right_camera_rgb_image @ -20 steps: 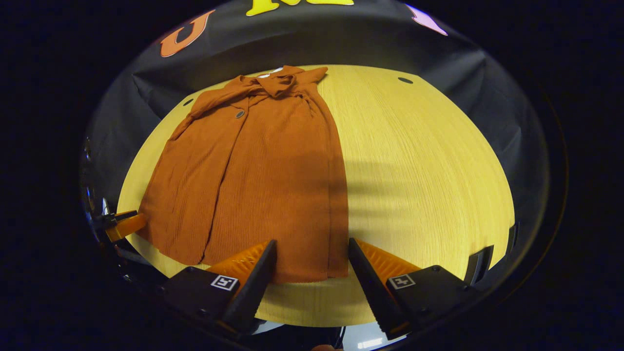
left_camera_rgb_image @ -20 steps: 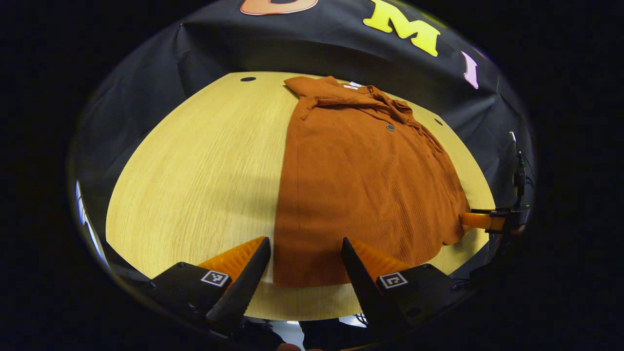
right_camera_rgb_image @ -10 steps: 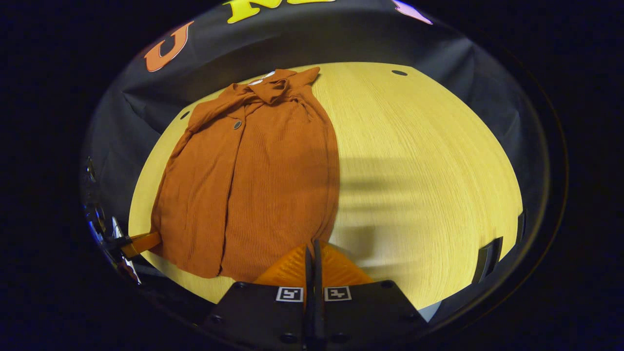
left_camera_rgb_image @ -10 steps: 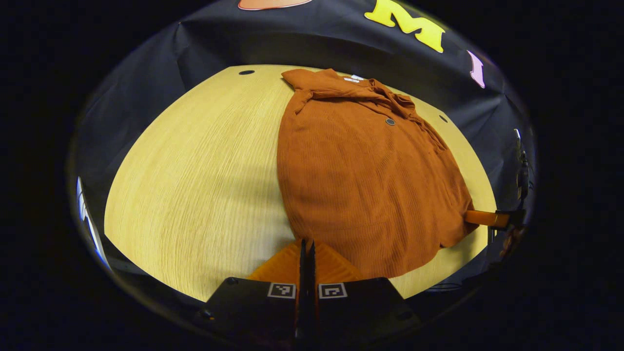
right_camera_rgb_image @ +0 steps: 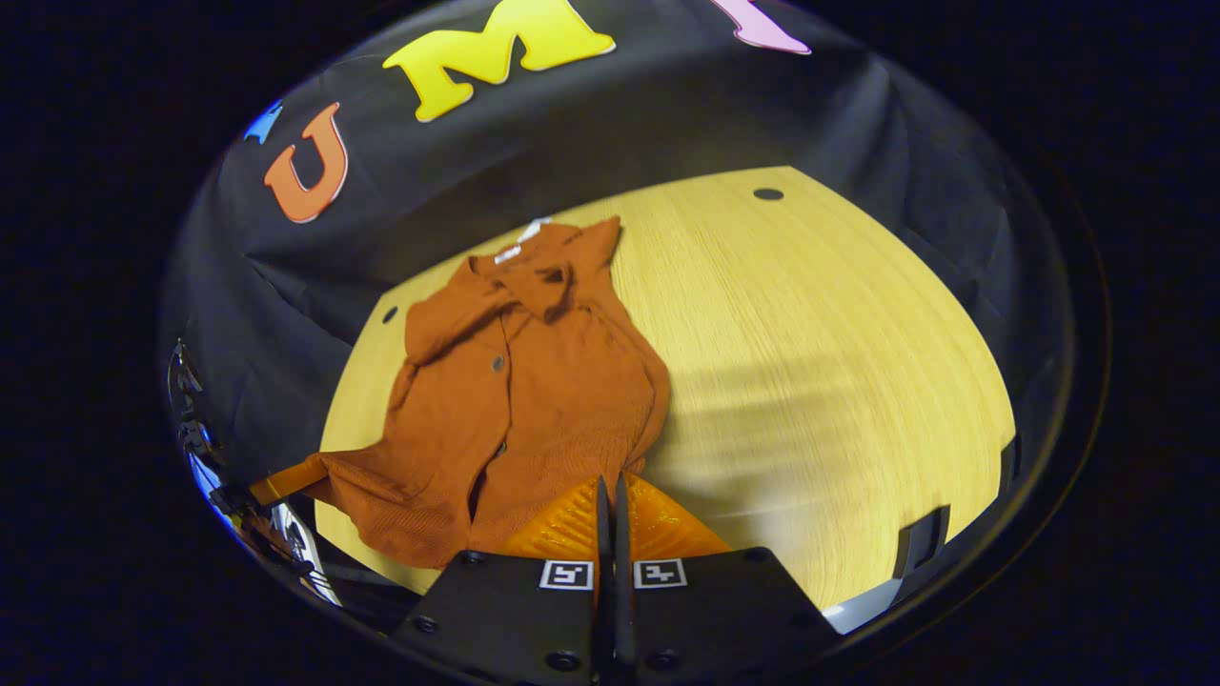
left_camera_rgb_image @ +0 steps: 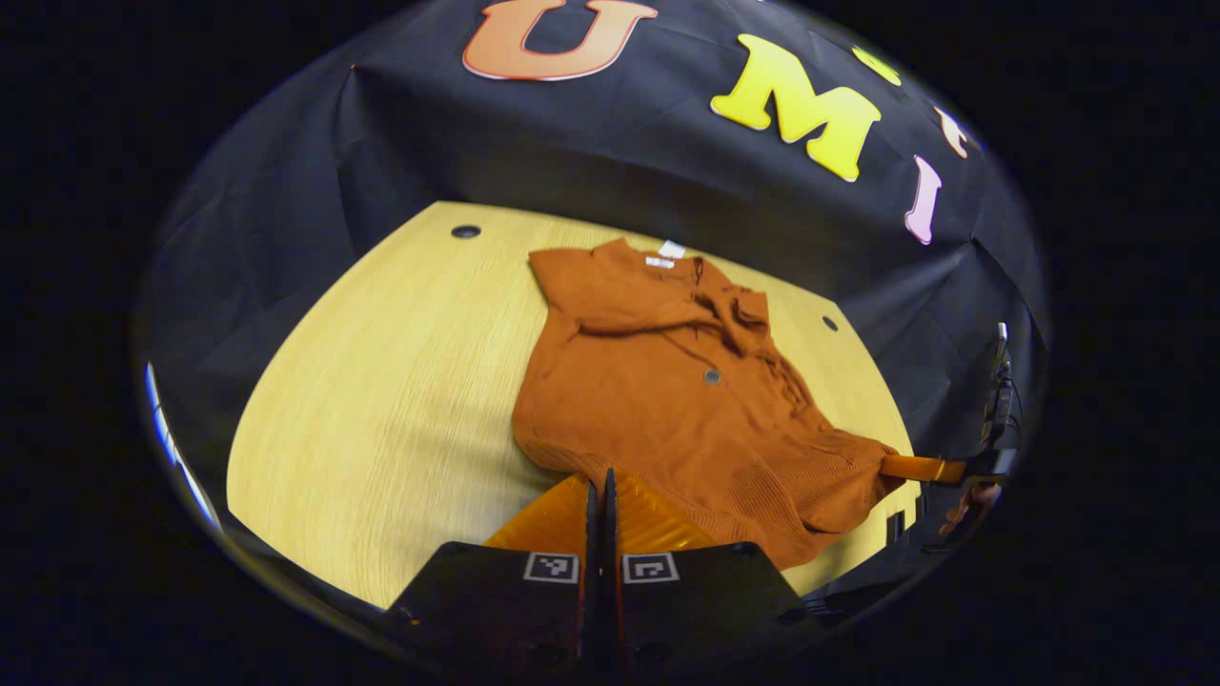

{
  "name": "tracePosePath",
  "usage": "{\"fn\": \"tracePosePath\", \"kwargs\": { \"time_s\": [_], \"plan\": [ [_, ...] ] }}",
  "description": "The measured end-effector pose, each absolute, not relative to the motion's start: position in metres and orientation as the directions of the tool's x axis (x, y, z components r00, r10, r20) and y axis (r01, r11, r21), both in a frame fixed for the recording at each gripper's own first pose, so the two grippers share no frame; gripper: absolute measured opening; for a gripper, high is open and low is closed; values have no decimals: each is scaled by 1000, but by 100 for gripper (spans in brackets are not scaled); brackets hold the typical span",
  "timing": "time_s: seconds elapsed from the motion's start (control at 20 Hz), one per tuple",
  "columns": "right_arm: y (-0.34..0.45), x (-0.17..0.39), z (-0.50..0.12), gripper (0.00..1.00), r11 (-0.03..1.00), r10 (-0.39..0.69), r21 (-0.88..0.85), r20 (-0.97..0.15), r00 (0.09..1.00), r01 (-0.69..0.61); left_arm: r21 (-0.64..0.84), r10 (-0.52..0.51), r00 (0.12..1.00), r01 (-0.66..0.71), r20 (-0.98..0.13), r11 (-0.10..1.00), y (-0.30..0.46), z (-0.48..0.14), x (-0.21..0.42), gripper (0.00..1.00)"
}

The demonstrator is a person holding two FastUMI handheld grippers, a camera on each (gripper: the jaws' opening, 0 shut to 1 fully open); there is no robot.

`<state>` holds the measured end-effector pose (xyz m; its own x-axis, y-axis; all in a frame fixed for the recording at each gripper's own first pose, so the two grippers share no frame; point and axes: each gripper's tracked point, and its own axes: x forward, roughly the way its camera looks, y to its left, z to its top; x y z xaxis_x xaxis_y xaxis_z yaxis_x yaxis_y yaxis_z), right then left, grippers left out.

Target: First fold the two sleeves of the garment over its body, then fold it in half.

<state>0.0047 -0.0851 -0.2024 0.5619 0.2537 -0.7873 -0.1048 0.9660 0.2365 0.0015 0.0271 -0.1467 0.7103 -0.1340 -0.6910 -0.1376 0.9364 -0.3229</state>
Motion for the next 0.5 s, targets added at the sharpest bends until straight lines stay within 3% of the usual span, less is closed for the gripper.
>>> {"fn": "tracePosePath", "kwargs": {
  "time_s": [0.5],
  "plan": [
    [-28, 163, -104, 1, 938, 346, 255, -650, 677, -234, -334, -140, 796, -82, -588, 939, 71, -64, 136, 3]
  ]
}}
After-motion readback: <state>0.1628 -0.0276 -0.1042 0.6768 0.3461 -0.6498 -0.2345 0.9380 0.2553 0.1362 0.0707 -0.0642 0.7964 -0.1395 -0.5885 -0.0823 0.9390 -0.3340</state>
